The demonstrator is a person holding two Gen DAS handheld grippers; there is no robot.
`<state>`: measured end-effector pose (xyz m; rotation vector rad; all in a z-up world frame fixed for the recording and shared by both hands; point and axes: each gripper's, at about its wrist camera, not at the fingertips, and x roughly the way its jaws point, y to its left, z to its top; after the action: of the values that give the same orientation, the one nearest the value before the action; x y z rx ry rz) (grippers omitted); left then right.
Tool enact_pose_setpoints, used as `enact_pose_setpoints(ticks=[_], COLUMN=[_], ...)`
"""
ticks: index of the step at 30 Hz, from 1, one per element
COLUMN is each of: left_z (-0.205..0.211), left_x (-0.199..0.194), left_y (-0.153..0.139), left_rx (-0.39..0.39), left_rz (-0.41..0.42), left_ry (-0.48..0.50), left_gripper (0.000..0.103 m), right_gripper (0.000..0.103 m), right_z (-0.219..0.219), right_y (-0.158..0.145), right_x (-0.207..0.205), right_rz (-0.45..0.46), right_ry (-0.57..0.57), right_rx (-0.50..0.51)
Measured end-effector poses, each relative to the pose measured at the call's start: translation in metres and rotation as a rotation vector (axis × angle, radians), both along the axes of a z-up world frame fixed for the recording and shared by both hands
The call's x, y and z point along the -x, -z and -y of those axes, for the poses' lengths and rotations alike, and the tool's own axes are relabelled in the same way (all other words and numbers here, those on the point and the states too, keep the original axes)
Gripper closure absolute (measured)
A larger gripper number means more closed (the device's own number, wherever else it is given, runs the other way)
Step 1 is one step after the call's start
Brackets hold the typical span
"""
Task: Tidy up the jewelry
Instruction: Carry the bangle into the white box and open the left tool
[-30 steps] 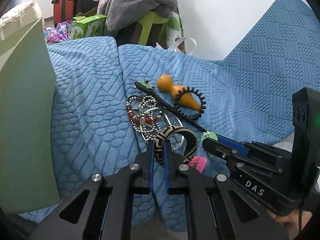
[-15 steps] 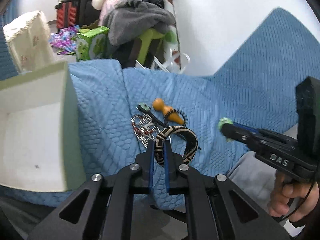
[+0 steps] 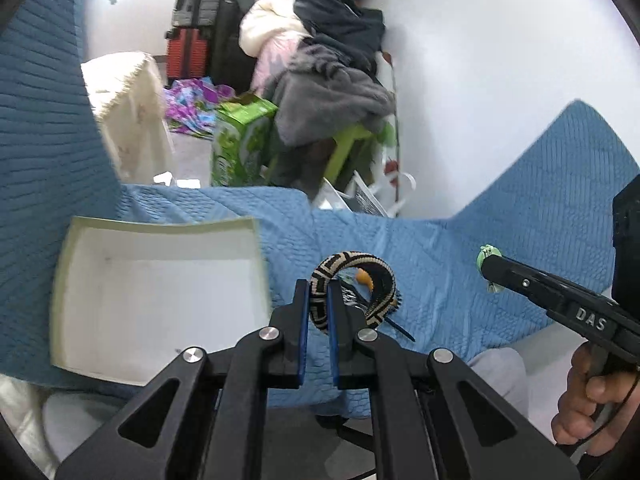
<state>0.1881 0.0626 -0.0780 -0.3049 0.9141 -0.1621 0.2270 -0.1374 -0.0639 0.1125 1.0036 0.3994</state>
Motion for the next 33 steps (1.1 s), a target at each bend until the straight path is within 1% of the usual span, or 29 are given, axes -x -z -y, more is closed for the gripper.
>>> enact_pose_setpoints(ticks=[4, 6, 8, 10, 13, 16, 17, 20, 23, 24, 26, 30, 33], left_z=[-0.032, -0.048, -0.063, -0.075, -0.095, -0.103, -0.105, -0.11, -0.111, -0.112, -0.113, -0.12, -0.126], left_x=[0.012, 0.017, 0.02, 0.023, 0.023, 0.021, 0.019, 0.015, 0.01, 0.008, 0.006, -0.001, -0.007], left_y=[-0.015, -0.021, -0.027, -0.032, -0.036, -0.03, -0.026, -0.008, 0.008, 0.015, 0.027, 0.046, 0.061], left_rx=[-0.024, -0.04, -0.062, -0.067, -0.063, -0.074, -0.079, -0.087, -0.101, -0.118, -0.144, -0.144, -0.136], left_rz=[0.013, 0.011, 0.02, 0.027, 0.051, 0.052, 0.052, 0.042, 0.023, 0.017, 0.001, -0.024, -0.052], left_ry=[-0.049, -0.072, -0.092, -0.108, -0.14, -0.132, -0.119, -0.102, -0.08, -0.076, -0.066, -0.054, -0.054], left_gripper=[0.095, 0.095, 0.095, 0.095, 0.095, 0.094, 0.094, 0.094, 0.094, 0.094, 0.094, 0.094, 0.094], right_gripper=[0.089, 0.089, 0.089, 0.089, 0.089, 0.089, 0.089, 0.089, 0.089, 0.089, 0.089, 0.089, 0.089], right_z=[-0.032, -0.048, -0.062, -0.074, -0.085, -0.095, -0.1, -0.118, -0.136, -0.144, -0.153, -0.175, -0.183], right_y=[-0.007, -0.011, -0.017, -0.022, -0.029, -0.031, -0.028, -0.018, 0.002, 0.013, 0.027, 0.068, 0.091], right_x=[-0.007, -0.01, -0.01, -0.013, -0.015, -0.018, -0.02, -0.02, -0.017, -0.016, -0.01, -0.007, -0.004], right_rz=[0.003, -0.008, 0.014, 0.034, 0.069, 0.096, 0.104, 0.142, 0.155, 0.152, 0.131, 0.055, 0.016], right_ry=[-0.03, -0.044, -0.059, -0.071, -0.075, -0.073, -0.074, -0.095, -0.126, -0.136, -0.157, -0.182, -0.18], right_rx=[0.05, 0.058, 0.071, 0.082, 0.069, 0.025, 0.012, 0.016, 0.034, 0.044, 0.054, 0.083, 0.091])
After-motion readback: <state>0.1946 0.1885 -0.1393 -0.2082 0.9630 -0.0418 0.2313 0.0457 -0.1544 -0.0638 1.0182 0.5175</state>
